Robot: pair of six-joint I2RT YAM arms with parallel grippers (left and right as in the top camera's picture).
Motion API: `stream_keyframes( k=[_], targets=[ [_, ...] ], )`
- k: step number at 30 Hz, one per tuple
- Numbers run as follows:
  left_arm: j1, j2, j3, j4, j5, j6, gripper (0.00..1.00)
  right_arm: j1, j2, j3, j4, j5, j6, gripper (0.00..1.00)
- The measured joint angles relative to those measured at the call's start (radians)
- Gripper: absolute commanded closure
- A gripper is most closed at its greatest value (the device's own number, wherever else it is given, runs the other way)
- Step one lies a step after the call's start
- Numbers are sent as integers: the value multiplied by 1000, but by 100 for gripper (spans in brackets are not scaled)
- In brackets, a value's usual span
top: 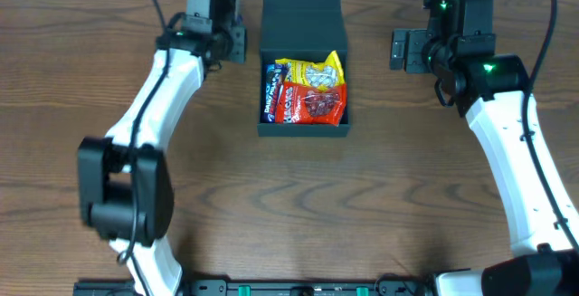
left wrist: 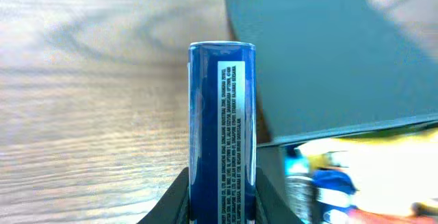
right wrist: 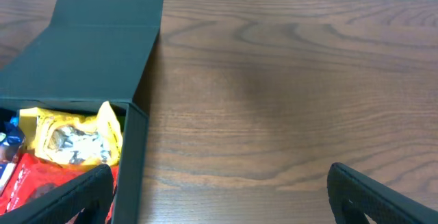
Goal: Pack container
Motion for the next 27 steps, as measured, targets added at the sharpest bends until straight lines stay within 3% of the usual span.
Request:
stream_keyframes(
  k=[12, 19, 27],
  targets=[
    [-198, -46, 0, -165, -76, -85, 94, 0, 0, 0, 0, 0, 0, 1],
    [-217, -8, 0, -198, -125, -193, 94, 0, 0, 0, 0, 0, 0, 1],
    [-217, 77, 0, -167, -124, -209, 94, 0, 0, 0, 0, 0, 0, 1]
  ],
)
